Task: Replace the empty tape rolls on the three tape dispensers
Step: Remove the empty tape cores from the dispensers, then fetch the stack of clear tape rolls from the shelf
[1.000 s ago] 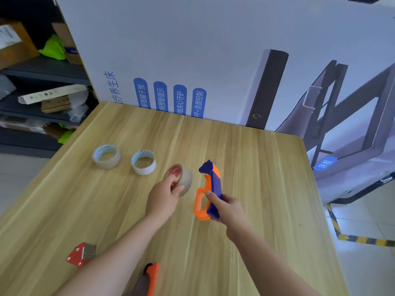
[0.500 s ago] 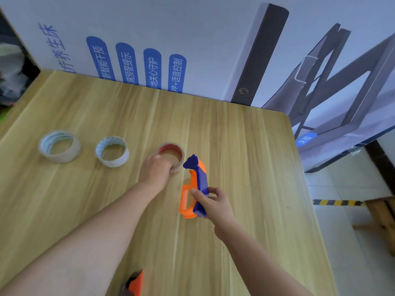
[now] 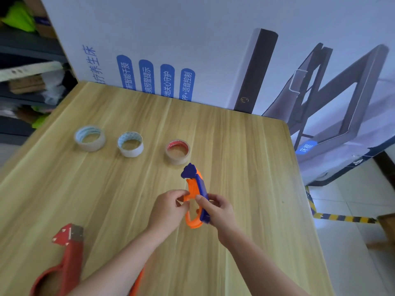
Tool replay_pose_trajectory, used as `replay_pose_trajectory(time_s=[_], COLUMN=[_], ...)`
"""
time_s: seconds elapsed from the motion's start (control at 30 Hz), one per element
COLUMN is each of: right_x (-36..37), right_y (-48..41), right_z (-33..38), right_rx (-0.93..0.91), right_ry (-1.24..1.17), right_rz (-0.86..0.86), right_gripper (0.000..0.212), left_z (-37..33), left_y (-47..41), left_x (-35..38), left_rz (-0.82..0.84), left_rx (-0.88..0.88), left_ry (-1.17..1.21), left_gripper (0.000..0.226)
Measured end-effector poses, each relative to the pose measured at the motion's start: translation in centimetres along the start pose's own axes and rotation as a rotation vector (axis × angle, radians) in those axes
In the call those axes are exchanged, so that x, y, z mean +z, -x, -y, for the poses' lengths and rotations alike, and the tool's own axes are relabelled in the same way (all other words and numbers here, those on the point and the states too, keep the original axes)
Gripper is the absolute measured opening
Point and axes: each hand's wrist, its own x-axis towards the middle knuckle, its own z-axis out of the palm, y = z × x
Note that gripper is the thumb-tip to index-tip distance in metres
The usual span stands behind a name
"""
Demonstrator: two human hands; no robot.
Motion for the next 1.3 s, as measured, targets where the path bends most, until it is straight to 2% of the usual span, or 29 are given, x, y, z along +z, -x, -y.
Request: replay_pose_trajectory(time_s=[0.1, 0.2, 0.33, 0.47, 0.73, 0.9, 1.0, 1.13, 1.3], right_x=[-1.1, -2.9, -4.2, -4.4, -4.9, -4.9, -4.8, -3.6, 0.0], right_y=[3.1, 6.0, 8.8, 10.3, 9.7, 9.5, 9.9, 10.7, 12.1], right_z=[-2.4, -5.3, -9.2, -11.7, -13.4, -13.3, -12.4, -9.5, -5.0], right_rx=[-0.028, -0.005, 0.023, 0.026, -0.025, -0.069, -0.16, -0.389, -0.63], right_ry=[0.092, 0.184, 0.245, 0.325, 0.581, 0.703, 0.826, 0.983, 1.16], right_rz=[0.062, 0.117, 0.159, 0.156, 0.102, 0.109, 0.063, -0.019, 0.043], right_gripper=[0.038, 0.029, 0.042, 0.043, 0.044, 0.057, 0.064, 0.052, 0.057], left_z=[-0.2, 0.4, 2.0, 3.1, 3.2, 3.3, 2.8, 1.4, -0.2], left_y=[4.2, 8.5, 13.1, 15.7, 16.0, 16.1, 16.2, 16.4, 17.4], left_x=[0.7, 1.6, 3.5, 5.2, 6.8, 6.7, 5.4, 1.6, -5.9], left_rz=[-0.042, -0.016, 0.016, 0.016, 0.081, 0.11, 0.094, 0.029, -0.088], left_rx=[-0.062, -0.078, -0.135, -0.17, -0.168, -0.176, -0.164, -0.079, -0.069], left_ry=[-0.054, -0.141, -0.254, -0.339, -0.408, -0.41, -0.457, -0.599, -0.837], left_gripper=[0.017, 0.018, 0.025, 0.029, 0.026, 0.028, 0.027, 0.022, 0.019])
